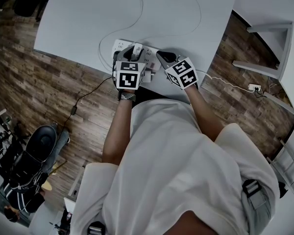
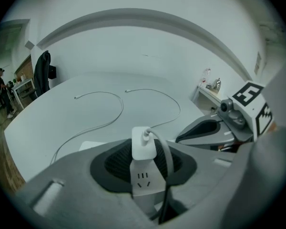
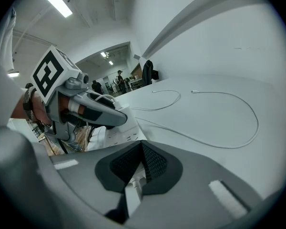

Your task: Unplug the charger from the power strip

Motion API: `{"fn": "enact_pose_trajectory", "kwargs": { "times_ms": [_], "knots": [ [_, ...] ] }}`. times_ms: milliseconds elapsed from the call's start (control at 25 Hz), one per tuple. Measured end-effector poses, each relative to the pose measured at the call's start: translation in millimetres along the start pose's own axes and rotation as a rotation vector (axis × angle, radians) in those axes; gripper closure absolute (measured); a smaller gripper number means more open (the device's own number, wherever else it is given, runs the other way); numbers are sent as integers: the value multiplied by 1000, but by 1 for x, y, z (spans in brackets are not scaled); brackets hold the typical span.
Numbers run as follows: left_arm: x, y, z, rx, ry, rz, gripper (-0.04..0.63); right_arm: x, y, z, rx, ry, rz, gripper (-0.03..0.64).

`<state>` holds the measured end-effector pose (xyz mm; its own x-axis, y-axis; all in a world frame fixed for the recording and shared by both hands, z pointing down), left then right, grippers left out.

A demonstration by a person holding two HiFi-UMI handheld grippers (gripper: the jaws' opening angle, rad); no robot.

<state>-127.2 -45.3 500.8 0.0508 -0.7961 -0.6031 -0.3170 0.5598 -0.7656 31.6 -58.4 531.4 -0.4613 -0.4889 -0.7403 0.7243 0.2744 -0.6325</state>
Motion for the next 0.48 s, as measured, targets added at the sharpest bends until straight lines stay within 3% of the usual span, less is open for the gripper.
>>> {"fn": "enact_pose_trajectory", "kwargs": {
  "times_ms": [160,480],
  "knots": [
    [-3,1,3,-6,-6,4,453,-5,2,-2,-3,0,6,615],
    [3,2,7,37,-133,-12,451,1,1,-3,-5,-10,5,615]
  ]
}}
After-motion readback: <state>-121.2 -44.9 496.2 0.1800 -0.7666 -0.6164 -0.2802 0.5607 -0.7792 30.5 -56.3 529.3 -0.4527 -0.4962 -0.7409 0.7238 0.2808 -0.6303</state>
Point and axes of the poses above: the fingertips, and each gripper's own axes: y backward along the fingers, z to its right, x out of its top, the point moved 9 cm from there along y, backward along the fingers, and after that the axes turned 6 degrees about y, right-handed, at the moved point
